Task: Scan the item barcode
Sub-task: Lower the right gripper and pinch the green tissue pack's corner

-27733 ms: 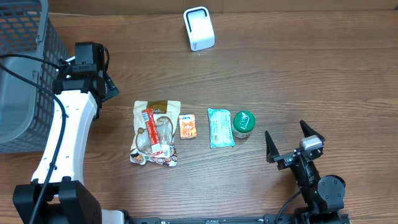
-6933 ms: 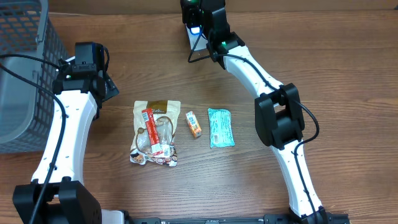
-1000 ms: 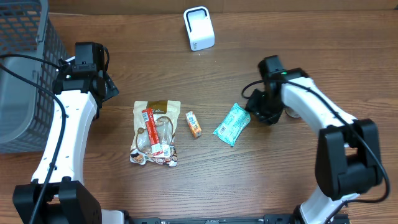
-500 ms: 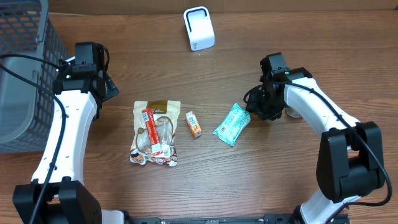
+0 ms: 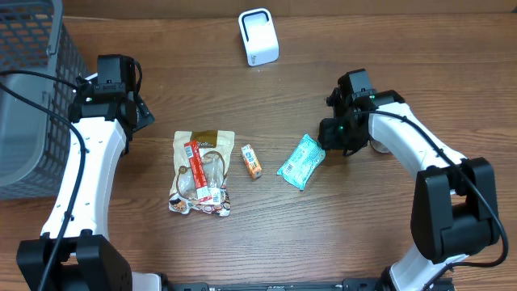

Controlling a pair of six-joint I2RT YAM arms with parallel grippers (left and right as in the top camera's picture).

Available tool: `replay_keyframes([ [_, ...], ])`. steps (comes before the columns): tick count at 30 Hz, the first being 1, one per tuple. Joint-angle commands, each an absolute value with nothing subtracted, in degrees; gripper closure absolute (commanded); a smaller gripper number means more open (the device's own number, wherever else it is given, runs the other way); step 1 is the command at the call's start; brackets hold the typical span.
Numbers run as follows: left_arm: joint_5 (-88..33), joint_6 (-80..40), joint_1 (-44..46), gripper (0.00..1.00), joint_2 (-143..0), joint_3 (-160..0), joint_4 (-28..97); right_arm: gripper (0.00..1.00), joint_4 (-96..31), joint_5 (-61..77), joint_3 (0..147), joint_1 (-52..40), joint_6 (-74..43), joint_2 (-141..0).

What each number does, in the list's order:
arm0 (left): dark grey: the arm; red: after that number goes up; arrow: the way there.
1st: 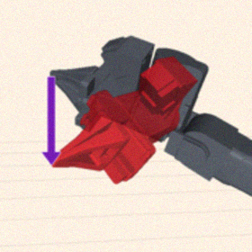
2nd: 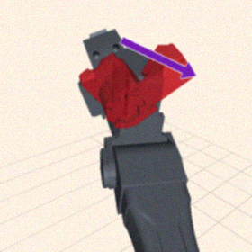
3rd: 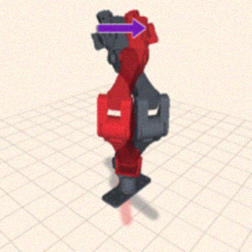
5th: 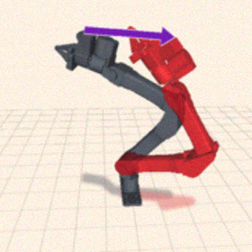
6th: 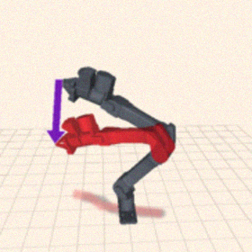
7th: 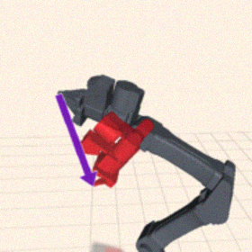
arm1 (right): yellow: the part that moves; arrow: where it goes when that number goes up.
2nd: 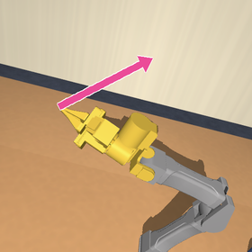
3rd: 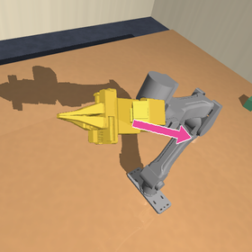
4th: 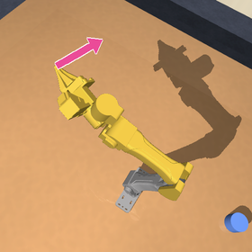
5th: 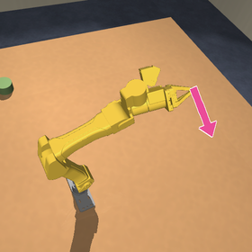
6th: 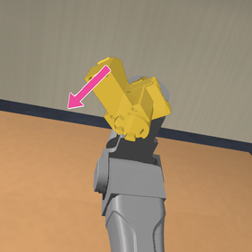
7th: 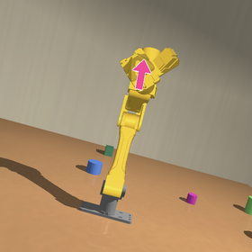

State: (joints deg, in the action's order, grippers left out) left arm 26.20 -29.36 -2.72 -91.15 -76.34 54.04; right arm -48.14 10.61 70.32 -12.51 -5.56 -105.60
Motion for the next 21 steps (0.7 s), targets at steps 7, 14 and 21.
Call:
replay_keyframes([
  [7,27.0,-28.3,-2.6,0.00,-91.4,-77.3,53.9,0.57,-38.7,15.6,61.0,-13.1,-4.4,-104.8],
  [14,27.0,-28.3,-2.6,0.00,-91.4,-77.3,53.9,0.59,-37.9,10.5,59.5,-12.7,-4.4,-104.8],
  [21,27.0,-28.3,-2.6,0.01,-91.4,-77.3,53.9,0.68,-48.3,9.0,66.4,-10.2,-4.7,-104.8],
])
